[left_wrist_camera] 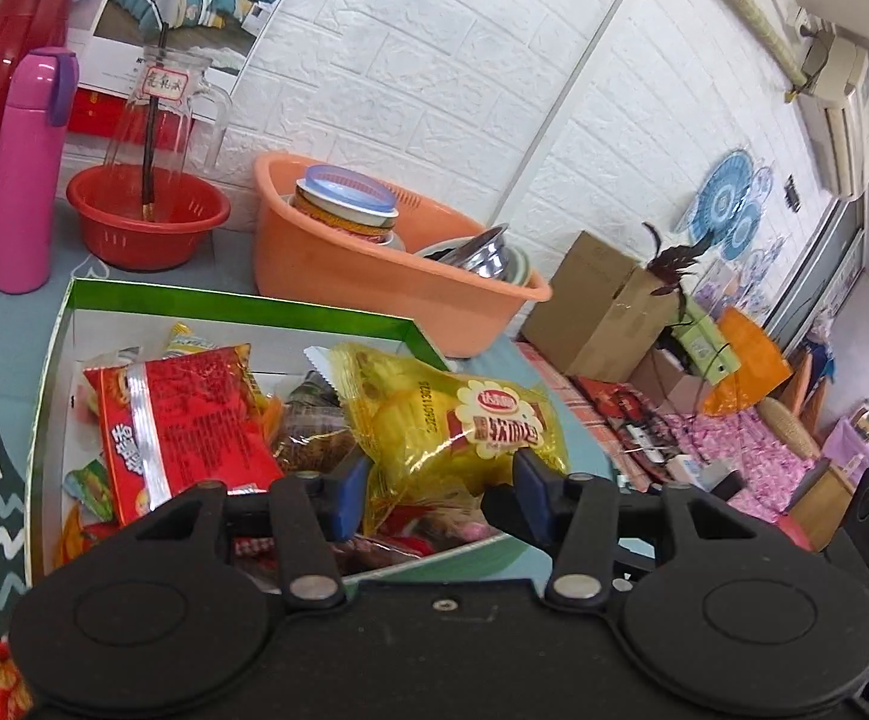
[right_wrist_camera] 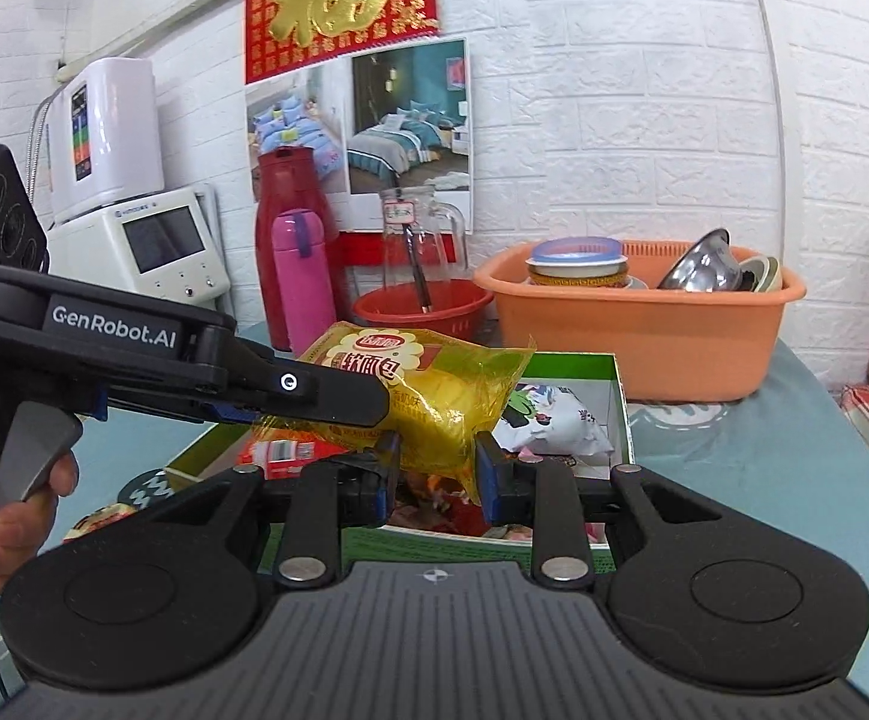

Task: Organize snacks
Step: 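Lower the bread pack into the green box and open both grippers, then move both tools to the small red-and-white snack bag and grasp it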

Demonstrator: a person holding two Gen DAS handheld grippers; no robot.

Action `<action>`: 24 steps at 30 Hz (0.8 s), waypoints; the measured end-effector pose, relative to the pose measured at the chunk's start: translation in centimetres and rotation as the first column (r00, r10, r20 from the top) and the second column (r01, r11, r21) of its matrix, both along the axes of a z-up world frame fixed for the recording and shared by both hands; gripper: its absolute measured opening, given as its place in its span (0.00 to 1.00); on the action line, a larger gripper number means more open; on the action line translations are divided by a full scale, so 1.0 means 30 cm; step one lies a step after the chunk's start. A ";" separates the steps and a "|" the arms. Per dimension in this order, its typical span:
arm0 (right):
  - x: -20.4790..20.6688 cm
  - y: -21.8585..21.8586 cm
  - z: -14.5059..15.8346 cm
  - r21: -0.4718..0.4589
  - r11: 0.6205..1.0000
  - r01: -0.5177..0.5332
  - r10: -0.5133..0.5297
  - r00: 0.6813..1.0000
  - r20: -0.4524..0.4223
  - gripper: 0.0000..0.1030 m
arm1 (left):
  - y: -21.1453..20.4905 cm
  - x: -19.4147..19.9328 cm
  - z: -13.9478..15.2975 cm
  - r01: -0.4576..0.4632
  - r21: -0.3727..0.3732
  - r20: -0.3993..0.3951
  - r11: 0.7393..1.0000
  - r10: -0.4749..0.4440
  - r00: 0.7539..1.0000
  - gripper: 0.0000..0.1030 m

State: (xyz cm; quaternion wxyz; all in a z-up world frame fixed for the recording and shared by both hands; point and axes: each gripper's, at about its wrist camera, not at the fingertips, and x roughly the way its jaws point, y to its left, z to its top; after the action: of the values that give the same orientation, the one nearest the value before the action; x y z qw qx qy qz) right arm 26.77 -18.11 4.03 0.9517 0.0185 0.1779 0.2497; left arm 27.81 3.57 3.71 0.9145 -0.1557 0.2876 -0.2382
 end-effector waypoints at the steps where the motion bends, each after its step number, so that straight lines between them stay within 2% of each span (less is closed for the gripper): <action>1: 0.019 0.001 -0.011 0.000 1.000 0.002 -0.002 1.000 -0.005 0.47 | 0.000 0.018 -0.015 -0.005 0.009 -0.013 1.000 0.005 1.000 0.71; 2: 0.037 0.006 -0.026 -0.006 1.000 0.007 -0.007 1.000 -0.014 0.49 | 0.001 0.032 -0.029 -0.015 0.012 -0.029 1.000 0.015 0.999 0.89; 3: 0.056 0.012 -0.042 -0.019 1.000 0.022 -0.023 0.999 -0.030 0.51 | 0.008 0.042 -0.046 -0.036 0.009 -0.049 0.999 0.037 0.998 1.00; 4: 0.071 0.016 -0.058 -0.037 0.999 0.036 -0.038 0.998 -0.047 0.57 | 0.020 0.044 -0.059 -0.055 -0.005 -0.060 0.998 0.055 0.997 1.00; 7: 0.073 0.005 -0.088 -0.039 0.997 0.063 -0.065 0.996 -0.058 0.91 | 0.052 0.030 -0.070 -0.072 -0.026 -0.061 0.997 0.071 0.996 1.00; 14: 0.061 0.000 -0.086 -0.021 0.996 0.091 -0.092 0.994 -0.063 0.94 | 0.081 -0.006 -0.049 -0.089 -0.036 -0.071 0.995 0.086 0.994 1.00; 17: 0.030 -0.002 -0.062 -0.010 0.996 0.089 -0.089 0.994 -0.059 1.00 | 0.101 -0.067 -0.020 -0.101 -0.036 -0.047 0.994 0.099 0.994 1.00; 21: -0.047 -0.005 -0.016 -0.001 0.996 0.087 -0.087 0.995 -0.055 1.00 | 0.160 -0.170 0.021 -0.118 -0.027 -0.023 0.993 0.117 0.993 1.00; 24: -0.111 -0.008 0.011 0.009 0.997 0.072 -0.071 0.996 -0.061 1.00 | 0.248 -0.259 0.029 -0.167 -0.017 -0.019 0.986 0.166 0.986 1.00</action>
State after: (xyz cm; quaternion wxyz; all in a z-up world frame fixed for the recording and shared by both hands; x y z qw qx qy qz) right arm 23.44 -18.36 4.34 0.9541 0.0377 0.2044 0.2157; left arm 20.04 11.00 4.58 0.9271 -0.1898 0.2795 -0.1623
